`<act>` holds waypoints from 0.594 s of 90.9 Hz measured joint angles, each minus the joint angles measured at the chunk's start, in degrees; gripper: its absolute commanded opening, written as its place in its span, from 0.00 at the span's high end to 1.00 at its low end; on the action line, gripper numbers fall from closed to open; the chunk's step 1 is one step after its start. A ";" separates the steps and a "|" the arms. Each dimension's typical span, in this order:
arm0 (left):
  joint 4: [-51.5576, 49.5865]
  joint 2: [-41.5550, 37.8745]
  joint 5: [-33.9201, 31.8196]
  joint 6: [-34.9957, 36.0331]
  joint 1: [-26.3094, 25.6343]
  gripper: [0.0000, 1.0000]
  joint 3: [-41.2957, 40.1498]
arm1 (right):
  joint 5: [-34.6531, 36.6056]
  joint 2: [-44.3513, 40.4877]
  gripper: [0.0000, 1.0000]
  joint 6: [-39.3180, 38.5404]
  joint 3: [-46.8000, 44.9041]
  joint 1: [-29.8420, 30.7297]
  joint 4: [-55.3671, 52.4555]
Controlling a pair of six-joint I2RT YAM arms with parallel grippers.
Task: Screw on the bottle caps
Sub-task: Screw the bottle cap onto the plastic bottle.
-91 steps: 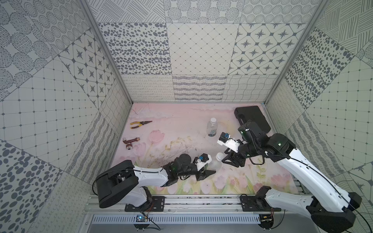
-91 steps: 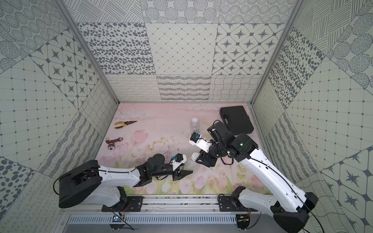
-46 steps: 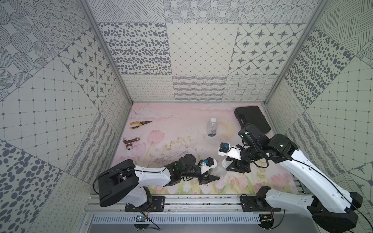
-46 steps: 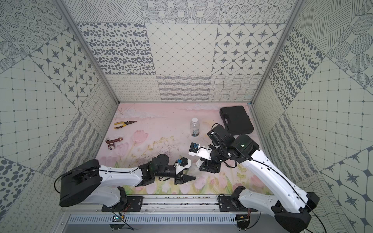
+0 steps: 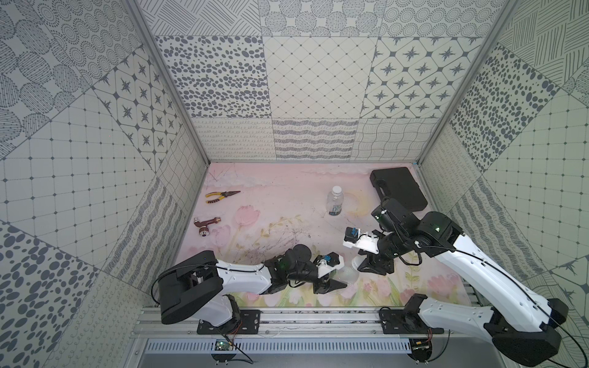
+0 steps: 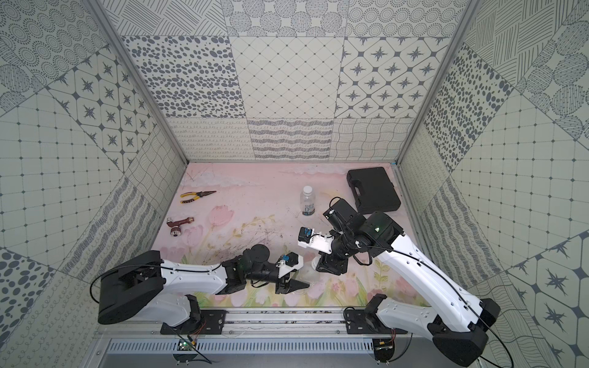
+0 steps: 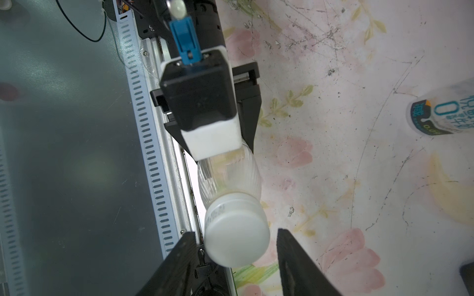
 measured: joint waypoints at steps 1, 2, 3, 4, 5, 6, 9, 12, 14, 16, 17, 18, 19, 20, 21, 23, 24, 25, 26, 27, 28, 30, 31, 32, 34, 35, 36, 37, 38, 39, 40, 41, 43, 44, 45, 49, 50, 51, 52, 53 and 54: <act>0.00 0.00 0.00 0.00 0.00 0.47 0.00 | -0.07 0.11 0.47 0.04 0.00 0.02 0.02; 0.00 0.00 0.00 0.00 0.00 0.47 0.00 | -0.13 0.24 0.48 0.11 0.00 0.04 0.02; 0.00 0.00 -0.02 0.02 0.00 0.47 0.00 | -0.22 0.35 0.48 0.24 0.00 0.07 0.02; 0.00 0.00 -0.02 0.02 0.00 0.47 0.00 | -0.28 0.52 0.49 0.26 0.00 0.13 0.02; 0.00 0.00 -0.04 0.02 0.00 0.47 0.00 | -0.33 0.61 0.49 0.39 0.00 0.20 0.02; 0.00 0.00 -0.07 0.04 0.00 0.47 0.00 | -0.39 0.72 0.49 0.52 0.00 0.28 0.02; 0.00 -0.02 -0.09 0.07 0.00 0.47 -0.02 | -0.55 1.05 0.51 0.83 0.00 0.46 0.02; 0.00 -0.02 -0.09 0.24 0.00 0.47 -0.02 | -0.55 1.29 0.53 0.98 0.00 0.63 0.02; 0.00 -0.02 -0.09 0.28 0.00 0.47 -0.04 | -0.55 1.42 0.54 1.07 0.00 0.66 0.04; 0.00 -0.04 -0.11 0.33 0.00 0.47 -0.04 | -0.55 1.55 0.56 1.22 0.00 0.66 0.04; 0.00 -0.04 -0.09 0.39 0.00 0.47 -0.04 | -0.55 1.62 0.57 1.22 0.00 0.66 0.02; -0.02 -0.04 -0.11 0.39 0.00 0.47 -0.07 | -0.57 1.68 0.58 1.40 0.00 0.66 0.02; -0.09 -0.07 -0.15 0.39 0.00 0.47 -0.07 | -0.59 1.73 0.58 1.29 0.00 0.66 0.02; -0.11 -0.07 -0.20 0.42 0.00 0.47 -0.11 | -0.63 1.77 0.59 1.44 0.00 0.63 0.02; -0.13 -0.07 -0.15 0.44 0.00 0.47 -0.11 | -0.66 1.81 0.60 1.53 0.00 0.63 0.00; -0.13 -0.11 -0.22 0.48 0.00 0.47 -0.20 | -0.76 1.88 0.61 1.55 0.00 0.63 0.00; -0.13 -0.11 -0.20 0.46 0.00 0.47 -0.22 | -0.81 1.88 0.62 1.66 0.00 0.63 0.02; -0.13 -0.13 -0.22 0.42 0.00 0.47 -0.28 | -0.90 1.88 0.63 1.64 0.00 0.63 0.02; -0.09 -0.17 -0.28 0.44 0.00 0.47 -0.35 | -0.96 1.90 0.64 1.75 0.00 0.63 0.02; -0.04 -0.22 -0.35 0.44 0.00 0.47 -0.39 | -1.05 1.90 0.65 1.68 0.00 0.63 0.02; 0.02 -0.28 -0.37 0.42 0.00 0.47 -0.48 | -1.11 1.90 0.65 1.79 0.00 0.63 0.02; 0.22 -0.39 -0.44 0.42 0.00 0.47 -0.63 | -1.27 1.90 0.67 1.79 0.00 0.63 0.09; 0.31 -0.46 -0.48 0.42 -0.02 0.48 -0.74 | -1.36 1.90 0.67 1.81 0.00 0.63 0.11; 0.39 -0.55 -0.52 0.42 -0.02 0.48 -0.81 | -1.44 1.90 0.68 1.84 0.00 0.66 0.13; 0.52 -0.70 -0.63 0.39 -0.02 0.48 -1.01 | -1.55 1.90 0.69 1.92 0.00 0.66 0.20; 0.61 -0.76 -0.74 0.39 -0.02 0.48 -1.11 | -1.62 1.90 0.70 1.92 0.00 0.68 0.24; 0.70 -0.83 -0.83 0.39 -0.02 0.48 -1.20 | -1.73 1.90 0.70 1.95 0.00 0.68 0.33; 0.76 -0.87 -0.87 0.39 -0.02 0.48 -1.27 | -1.77 1.90 0.71 1.97 0.00 0.68 0.42; 0.92 -0.94 -1.01 0.39 -0.02 0.49 -1.38 | -1.84 1.90 0.71 1.97 0.00 0.68 0.46; 1.07 -1.03 -1.11 0.39 -0.02 0.49 -1.49 | -1.88 1.90 0.71 1.97 0.00 0.68 0.55; 1.20 -1.09 -1.22 0.37 -0.02 0.49 -1.60 | -1.97 1.90 0.71 1.99 0.00 0.68 0.66; 1.36 -1.20 -1.36 0.37 -0.02 0.49 -1.70 | -2.01 1.90 0.71 1.99 0.00 0.68 0.76; 1.64 -1.38 -1.57 0.35 -0.02 0.49 -1.95 | -2.14 1.92 0.71 2.03 0.00 0.68 0.94; 1.77 -1.49 -1.68 0.35 -0.02 0.49 -2.08 | -2.23 1.92 0.70 2.10 0.00 0.68 1.03; 1.88 -1.57 -1.77 0.35 -0.02 0.49 -2.19 | -2.36 1.92 0.69 2.16 0.00 0.68 1.14; 2.01 -2.08 -2.16 0.31 -0.02 0.50 -2.56 | -2.58 1.95 0.66 2.38 0.00 0.70 1.49; 2.01 -2.21 -2.29 0.28 -0.02 0.50 -2.64 | -2.67 1.92 0.66 2.43 0.00 0.72 1.64; 2.01 -2.34 -2.43 0.26 -0.02 0.50 -2.73 | -2.73 1.95 0.65 2.45 -0.02 0.72 1.77; 1.99 -2.51 -2.51 0.24 -0.02 0.50 -2.80 | -2.78 1.95 0.64 2.54 -0.04 0.74 1.88; 1.99 -2.64 -2.60 0.22 -0.02 0.50 -2.89 | -2.84 1.95 0.64 2.58 -0.04 0.74 1.99; 1.99 -2.75 -2.73 0.22 -0.02 0.50 -2.97 | -2.91 1.95 0.63 2.60 -0.04 0.74 2.08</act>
